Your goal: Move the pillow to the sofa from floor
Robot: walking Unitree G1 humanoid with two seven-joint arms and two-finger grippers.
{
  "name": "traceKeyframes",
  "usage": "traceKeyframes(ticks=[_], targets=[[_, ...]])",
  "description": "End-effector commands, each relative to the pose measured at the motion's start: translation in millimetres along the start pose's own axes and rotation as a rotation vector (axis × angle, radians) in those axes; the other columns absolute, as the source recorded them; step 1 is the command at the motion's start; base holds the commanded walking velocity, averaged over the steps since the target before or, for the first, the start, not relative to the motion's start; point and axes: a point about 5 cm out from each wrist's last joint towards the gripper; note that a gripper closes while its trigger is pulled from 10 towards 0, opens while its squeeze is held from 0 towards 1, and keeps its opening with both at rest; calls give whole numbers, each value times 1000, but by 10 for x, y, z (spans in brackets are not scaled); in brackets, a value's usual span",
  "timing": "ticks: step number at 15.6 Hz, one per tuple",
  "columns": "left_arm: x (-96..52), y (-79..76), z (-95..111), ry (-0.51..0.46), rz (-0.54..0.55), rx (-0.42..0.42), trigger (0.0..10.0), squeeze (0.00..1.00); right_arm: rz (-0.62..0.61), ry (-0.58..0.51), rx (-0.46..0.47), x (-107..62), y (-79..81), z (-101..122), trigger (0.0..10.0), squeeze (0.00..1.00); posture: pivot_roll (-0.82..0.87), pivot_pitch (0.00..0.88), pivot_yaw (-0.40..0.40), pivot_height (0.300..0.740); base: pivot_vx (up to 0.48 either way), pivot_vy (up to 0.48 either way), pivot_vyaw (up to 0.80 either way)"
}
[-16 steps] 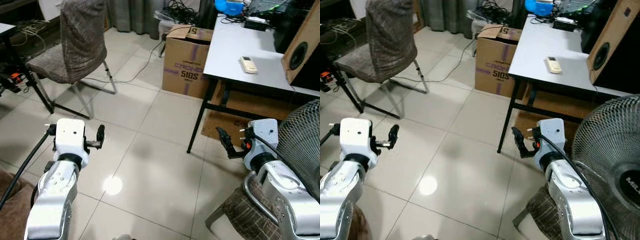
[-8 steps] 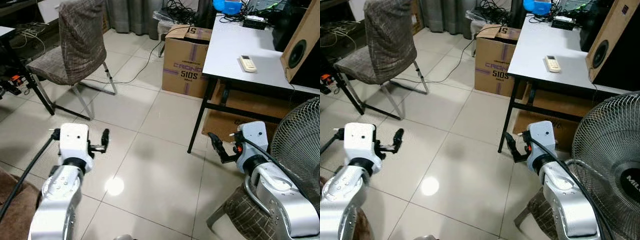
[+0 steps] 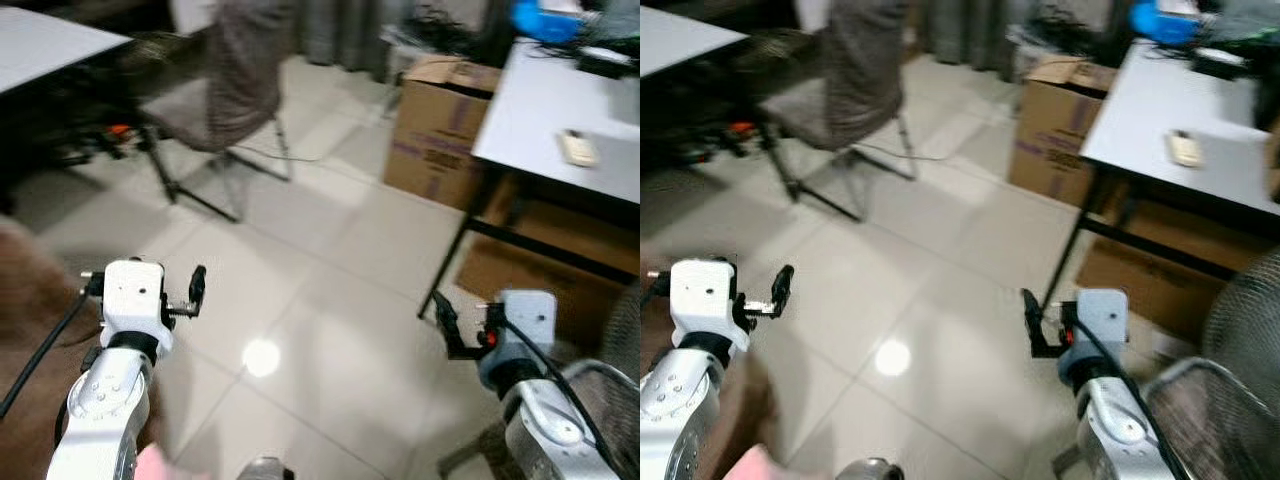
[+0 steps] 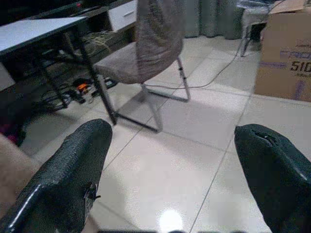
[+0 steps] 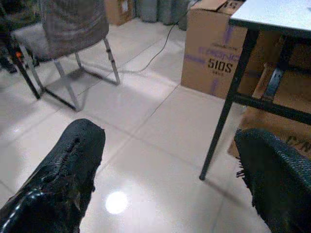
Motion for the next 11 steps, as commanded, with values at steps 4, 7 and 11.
traceKeyframes(ticks=[4, 7, 11], targets=[[40, -171, 78, -29, -60, 120, 10000, 1000, -36, -49, 109, 98, -77, 92, 10000, 1000, -10, 0, 55, 740, 0, 0, 800], [100, -210, 65, -38, -104, 131, 10000, 1000, -117, -59, 139, 39, -122, 45, 10000, 1000, -27, 0, 93, 740, 0, 0, 800], [133, -114, 64, -29, -67, 107, 10000, 1000, -78, -27, 148, 24, 66, -11, 10000, 1000, -12, 0, 86, 740, 0, 0, 800]])
Point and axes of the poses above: a point about 5 cm out from each wrist's last joint towards the gripper, its own x axis pointing out of the wrist towards the gripper, its own z axis along the axis of the wrist's last joint, y = z × x, and after that the axes turned 11 degrees about x, right-handed
